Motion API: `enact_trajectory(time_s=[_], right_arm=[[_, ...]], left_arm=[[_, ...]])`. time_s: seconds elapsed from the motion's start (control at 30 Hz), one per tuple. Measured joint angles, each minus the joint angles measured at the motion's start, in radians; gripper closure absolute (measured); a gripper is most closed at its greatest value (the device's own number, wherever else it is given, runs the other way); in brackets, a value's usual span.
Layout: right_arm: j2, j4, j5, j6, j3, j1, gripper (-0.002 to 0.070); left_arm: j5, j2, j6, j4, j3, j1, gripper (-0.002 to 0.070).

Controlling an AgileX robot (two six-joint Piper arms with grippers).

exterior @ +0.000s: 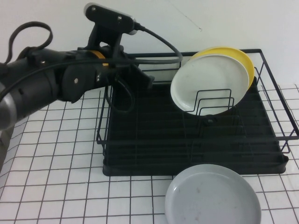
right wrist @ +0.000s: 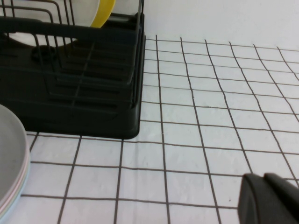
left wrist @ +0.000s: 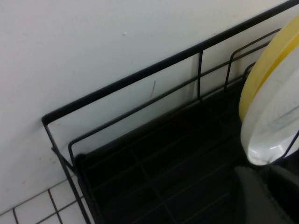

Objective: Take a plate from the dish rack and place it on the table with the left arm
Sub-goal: Grasp the plate from the shelf

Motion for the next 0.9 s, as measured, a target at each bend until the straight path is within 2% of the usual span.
enact_trajectory(time_s=[0.07, 0.13, 0.23, 0.3, 0.4, 0.6, 0.77, 0.9], right_arm=[[0.000, 0.000, 0.000, 0.000, 0.000, 0.000, 0.0679], [0.000, 0.000, 0.000, 0.000, 0.000, 0.000, 0.0679], [0.000, 0.000, 0.000, 0.000, 0.000, 0.000, 0.0679], [0.000, 0.000, 0.000, 0.000, 0.000, 0.000, 0.0679], [0.000, 0.000, 0.000, 0.000, 0.000, 0.000, 0.0679], [0.000, 0.000, 0.000, 0.000, 0.000, 0.000, 0.0679], [0.000, 0.000, 0.000, 0.000, 0.000, 0.000, 0.0679], [0.000, 0.000, 0.000, 0.000, 0.000, 0.000, 0.0679]], left_arm=[[0.004, 0.039, 0.011, 0.000, -0.039, 0.000, 0.0586], [0.008, 0.077, 0.018, 0.000, -0.080, -0.001, 0.0467], [0.010, 0.142, 0.039, -0.003, -0.137, -0.001, 0.0228], [0.033, 0.185, 0.050, -0.021, -0.176, -0.001, 0.0139], [0.108, 0.240, 0.063, -0.083, -0.239, -0.001, 0.0137], [0.348, 0.318, 0.123, -0.245, -0.384, -0.001, 0.0254], [0.489, 0.340, 0.253, -0.370, -0.475, -0.001, 0.0275], [0.505, 0.346, 0.341, -0.416, -0.517, -0.001, 0.0267]])
